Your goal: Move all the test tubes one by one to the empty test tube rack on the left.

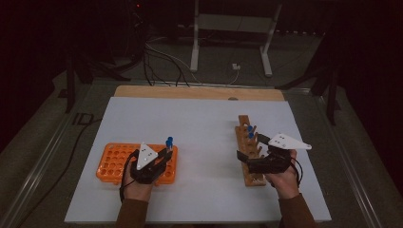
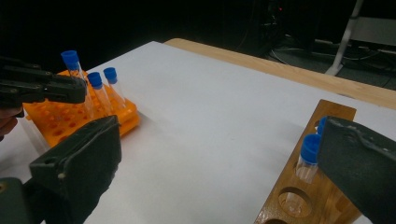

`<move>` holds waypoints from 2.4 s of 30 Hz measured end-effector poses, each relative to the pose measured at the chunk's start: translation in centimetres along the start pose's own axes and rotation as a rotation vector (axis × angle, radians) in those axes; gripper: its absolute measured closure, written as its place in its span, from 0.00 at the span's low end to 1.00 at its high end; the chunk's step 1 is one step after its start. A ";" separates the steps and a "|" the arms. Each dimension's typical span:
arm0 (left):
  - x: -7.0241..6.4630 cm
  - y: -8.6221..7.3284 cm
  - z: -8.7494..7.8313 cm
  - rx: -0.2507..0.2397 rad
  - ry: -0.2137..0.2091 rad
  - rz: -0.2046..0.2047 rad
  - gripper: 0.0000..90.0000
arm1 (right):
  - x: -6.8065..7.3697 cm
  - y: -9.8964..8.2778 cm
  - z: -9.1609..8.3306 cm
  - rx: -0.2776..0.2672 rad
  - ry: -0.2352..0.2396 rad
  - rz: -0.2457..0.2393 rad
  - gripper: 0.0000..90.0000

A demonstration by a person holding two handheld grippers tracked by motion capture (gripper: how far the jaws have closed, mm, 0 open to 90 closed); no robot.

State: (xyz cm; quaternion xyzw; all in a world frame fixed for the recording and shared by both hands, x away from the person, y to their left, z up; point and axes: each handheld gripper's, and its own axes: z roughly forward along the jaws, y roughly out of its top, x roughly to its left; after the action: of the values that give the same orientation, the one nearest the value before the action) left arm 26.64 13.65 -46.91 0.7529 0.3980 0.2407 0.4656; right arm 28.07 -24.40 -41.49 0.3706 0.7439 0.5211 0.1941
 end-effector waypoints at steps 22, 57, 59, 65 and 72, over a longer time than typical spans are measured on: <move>-0.2 -0.4 0.6 0.089 -0.008 0.027 0.86 | -0.1 -0.1 -0.1 0.008 0.004 -0.003 0.01; -0.6 -0.8 1.6 0.215 0.030 0.041 0.87 | 0.0 -0.2 -0.1 0.013 0.014 -0.005 0.01; -0.5 -0.8 1.6 0.214 0.028 0.031 0.87 | 0.0 -0.2 -0.1 0.012 0.013 -0.005 0.01; -0.2 -0.9 1.6 0.207 0.012 -0.005 0.85 | -0.1 -0.2 -0.1 0.013 0.012 -0.005 0.01; 0.0 -0.6 1.1 0.152 -0.010 -0.051 0.66 | -0.4 -0.3 0.0 0.016 0.005 0.000 0.01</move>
State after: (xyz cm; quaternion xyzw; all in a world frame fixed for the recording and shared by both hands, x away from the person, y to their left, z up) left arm 27.24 13.20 -47.96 0.7770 0.4317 0.1940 0.4150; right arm 28.24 -24.79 -41.79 0.3708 0.7486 0.5161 0.1893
